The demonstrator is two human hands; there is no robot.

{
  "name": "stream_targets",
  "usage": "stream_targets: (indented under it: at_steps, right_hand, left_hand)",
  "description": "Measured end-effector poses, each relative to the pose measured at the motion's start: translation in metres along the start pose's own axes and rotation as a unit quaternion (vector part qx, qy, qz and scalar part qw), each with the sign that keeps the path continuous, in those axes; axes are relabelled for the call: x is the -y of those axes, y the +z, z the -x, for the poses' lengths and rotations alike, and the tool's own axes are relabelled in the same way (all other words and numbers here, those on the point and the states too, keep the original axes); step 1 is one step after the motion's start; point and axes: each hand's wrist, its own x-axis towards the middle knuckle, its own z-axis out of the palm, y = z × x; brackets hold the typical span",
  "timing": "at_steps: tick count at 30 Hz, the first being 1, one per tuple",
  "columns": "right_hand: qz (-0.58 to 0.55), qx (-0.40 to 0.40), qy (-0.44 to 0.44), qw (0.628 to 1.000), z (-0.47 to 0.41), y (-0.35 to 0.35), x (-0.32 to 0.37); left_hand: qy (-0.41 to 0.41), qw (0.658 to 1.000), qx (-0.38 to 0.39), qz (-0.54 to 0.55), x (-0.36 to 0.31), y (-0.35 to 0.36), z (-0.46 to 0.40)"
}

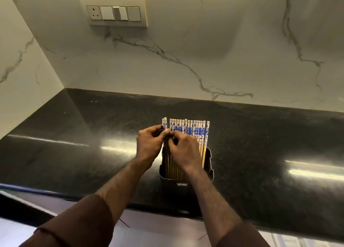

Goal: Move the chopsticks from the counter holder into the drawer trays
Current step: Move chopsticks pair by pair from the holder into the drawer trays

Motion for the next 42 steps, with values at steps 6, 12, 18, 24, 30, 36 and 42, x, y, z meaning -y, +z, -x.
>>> stream_targets:
  at_steps: [6,12,18,24,30,36,42]
  right_hand:
    - [-0.025,0.001,-0.005,1.0,0.001,0.001,0.002]
    - [-0.065,0.004,-0.004,0.998,0.002,-0.011,0.007]
    - [-0.136,0.035,-0.004,0.99,0.009,-0.036,0.023]
    - [-0.237,0.022,-0.011,0.971,0.039,-0.08,0.053]
    - [-0.285,0.045,0.005,0.957,0.1,-0.118,0.072]
    - [-0.339,0.077,0.076,0.935,0.197,-0.139,0.063]
    - [-0.321,0.135,0.187,0.919,0.296,-0.164,0.022]
  left_hand:
    - [-0.018,0.998,-0.021,0.054,0.0,-0.004,-0.002]
    - [-0.003,0.997,-0.002,0.082,-0.02,-0.007,0.005]
    - [0.098,0.993,0.014,0.059,-0.077,-0.016,0.023]
    - [0.186,0.982,0.027,0.033,-0.154,-0.026,0.062]
    - [0.126,0.979,0.133,0.092,-0.176,-0.039,0.126]
    - [0.058,0.968,0.188,0.157,-0.151,-0.036,0.195]
    - [-0.003,0.958,0.211,0.193,-0.123,0.002,0.252]
